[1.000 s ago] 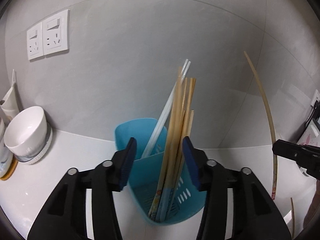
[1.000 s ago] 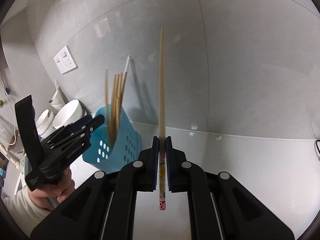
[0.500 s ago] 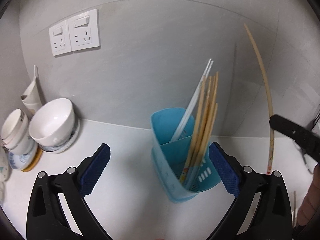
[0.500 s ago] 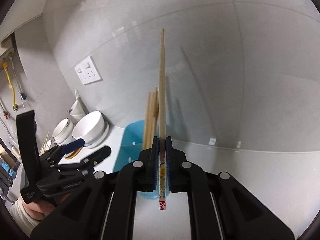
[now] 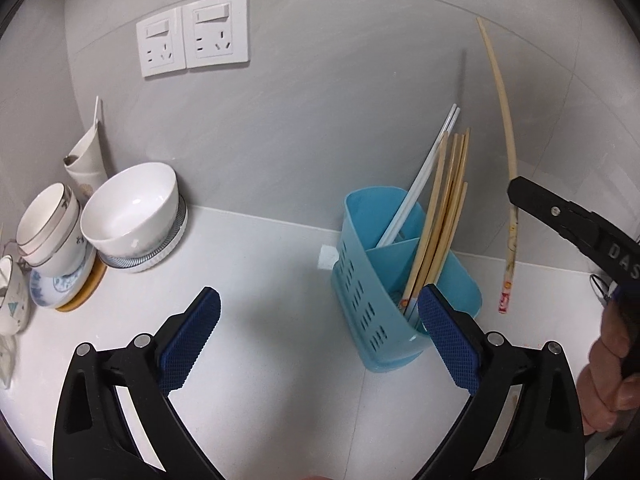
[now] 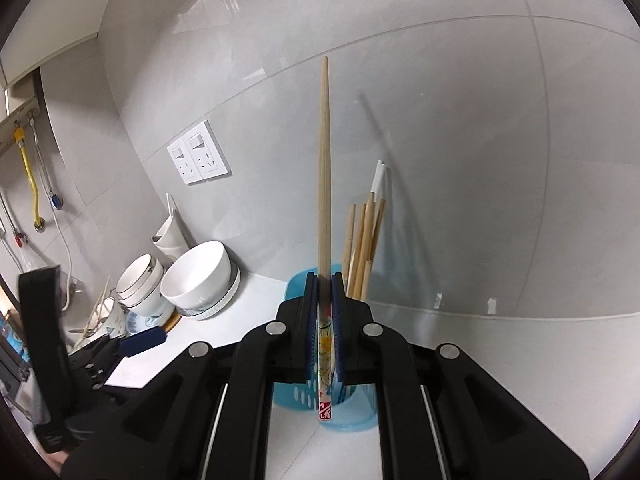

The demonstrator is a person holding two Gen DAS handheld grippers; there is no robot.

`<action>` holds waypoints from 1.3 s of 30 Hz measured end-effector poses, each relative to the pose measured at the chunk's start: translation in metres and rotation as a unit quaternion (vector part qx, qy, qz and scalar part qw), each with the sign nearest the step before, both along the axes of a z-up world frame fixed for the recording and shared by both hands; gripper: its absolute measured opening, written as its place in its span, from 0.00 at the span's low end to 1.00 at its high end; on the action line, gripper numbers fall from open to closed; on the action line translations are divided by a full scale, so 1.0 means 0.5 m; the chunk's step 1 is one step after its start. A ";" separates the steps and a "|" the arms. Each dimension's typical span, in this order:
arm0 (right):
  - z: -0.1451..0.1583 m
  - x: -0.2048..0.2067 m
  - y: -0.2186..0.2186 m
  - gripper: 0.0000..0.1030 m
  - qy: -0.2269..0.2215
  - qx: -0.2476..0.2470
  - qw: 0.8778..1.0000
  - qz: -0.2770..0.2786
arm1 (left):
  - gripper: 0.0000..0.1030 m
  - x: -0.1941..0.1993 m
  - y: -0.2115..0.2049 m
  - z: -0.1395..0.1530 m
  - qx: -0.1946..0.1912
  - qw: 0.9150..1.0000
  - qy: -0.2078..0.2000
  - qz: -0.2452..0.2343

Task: Organize utensils
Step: 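Lower the colourful-tipped chopstick into the holder and open the right tool, then move both open tools back over the last chopsticks on the counter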

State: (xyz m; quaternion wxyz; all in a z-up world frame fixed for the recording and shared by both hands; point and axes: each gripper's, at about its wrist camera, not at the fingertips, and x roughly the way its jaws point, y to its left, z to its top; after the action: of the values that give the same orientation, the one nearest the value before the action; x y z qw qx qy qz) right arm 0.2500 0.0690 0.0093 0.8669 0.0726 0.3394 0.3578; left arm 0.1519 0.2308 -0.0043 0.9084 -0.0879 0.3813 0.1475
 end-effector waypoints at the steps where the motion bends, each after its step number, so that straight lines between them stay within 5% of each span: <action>1: -0.006 0.000 0.005 0.06 0.001 0.001 1.000 -0.001 | 0.94 -0.004 0.003 -0.002 -0.002 1.000 0.000 0.002; 19: -0.098 0.018 0.056 0.10 0.021 -0.033 0.999 -0.008 | 0.94 -0.010 0.042 -0.051 -0.012 0.999 0.021 0.031; 33: -0.062 -0.007 -0.016 0.87 0.017 -0.094 0.995 -0.032 | 0.94 -0.017 0.011 -0.044 -0.012 0.999 0.018 0.024; 39: -0.062 -0.022 -0.062 0.93 0.017 -0.142 0.988 -0.057 | 0.94 -0.023 -0.018 -0.035 -0.018 0.999 0.018 0.025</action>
State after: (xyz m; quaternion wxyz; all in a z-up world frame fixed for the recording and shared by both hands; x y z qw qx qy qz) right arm 0.2392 0.0378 -0.0217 0.8814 -0.0258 0.3969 0.2548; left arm 0.1406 0.2217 -0.0218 0.8956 -0.1111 0.3980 0.1648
